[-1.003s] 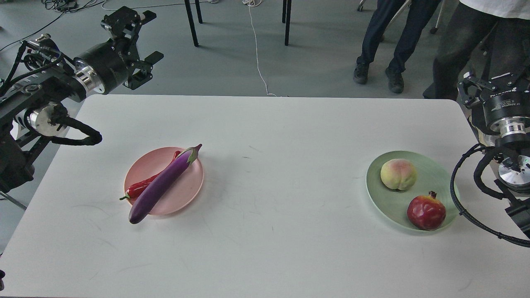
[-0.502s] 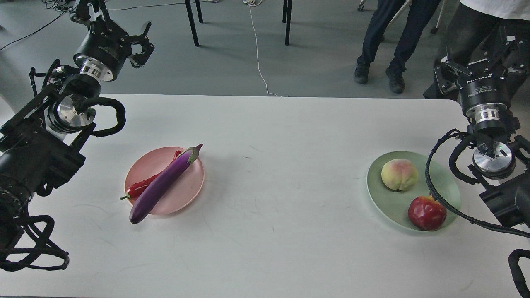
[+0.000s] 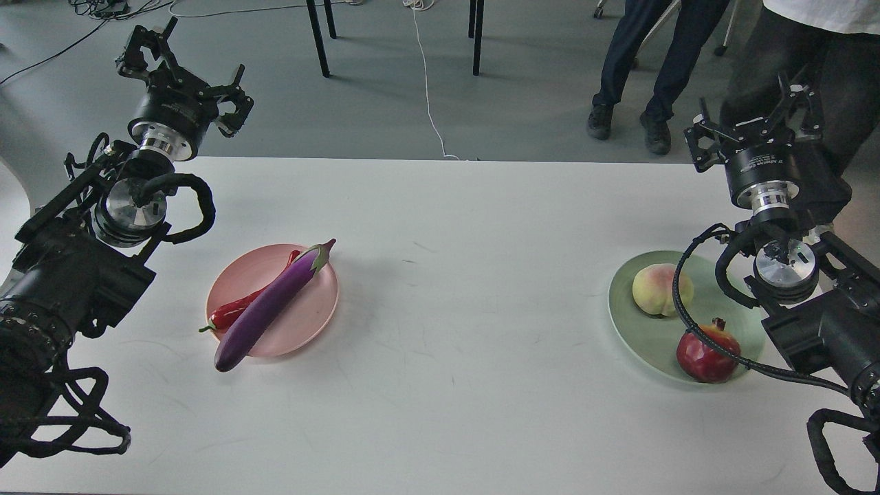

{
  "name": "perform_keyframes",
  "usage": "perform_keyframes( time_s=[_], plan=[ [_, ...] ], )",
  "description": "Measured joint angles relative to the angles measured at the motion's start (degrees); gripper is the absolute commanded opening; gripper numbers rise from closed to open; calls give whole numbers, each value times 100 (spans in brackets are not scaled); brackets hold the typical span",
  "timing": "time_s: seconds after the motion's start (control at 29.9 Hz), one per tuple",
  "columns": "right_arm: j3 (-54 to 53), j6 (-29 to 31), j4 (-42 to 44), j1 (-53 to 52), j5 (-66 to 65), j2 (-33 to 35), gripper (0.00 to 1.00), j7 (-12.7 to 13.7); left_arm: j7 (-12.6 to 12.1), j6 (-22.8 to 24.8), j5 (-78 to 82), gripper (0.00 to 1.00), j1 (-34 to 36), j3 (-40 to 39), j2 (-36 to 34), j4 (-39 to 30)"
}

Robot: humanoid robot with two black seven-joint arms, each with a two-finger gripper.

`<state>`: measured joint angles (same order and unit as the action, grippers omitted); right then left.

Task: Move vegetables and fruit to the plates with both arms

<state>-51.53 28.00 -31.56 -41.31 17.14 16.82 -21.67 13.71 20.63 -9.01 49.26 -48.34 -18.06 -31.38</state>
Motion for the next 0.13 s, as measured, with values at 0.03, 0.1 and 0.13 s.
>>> perform_keyframes(
  time_s=[0.03, 0.1, 0.13],
  plan=[
    [17, 0, 0, 0, 0, -6, 99, -1, 0, 0, 0, 98, -2, 0, 6, 0],
    [33, 0, -2, 0, 0, -26, 99, -2, 0, 0, 0, 98, -3, 1, 11, 0],
    [36, 0, -4, 0, -2, -32, 99, -3, 0, 0, 0, 98, -3, 0, 12, 0]
  ],
)
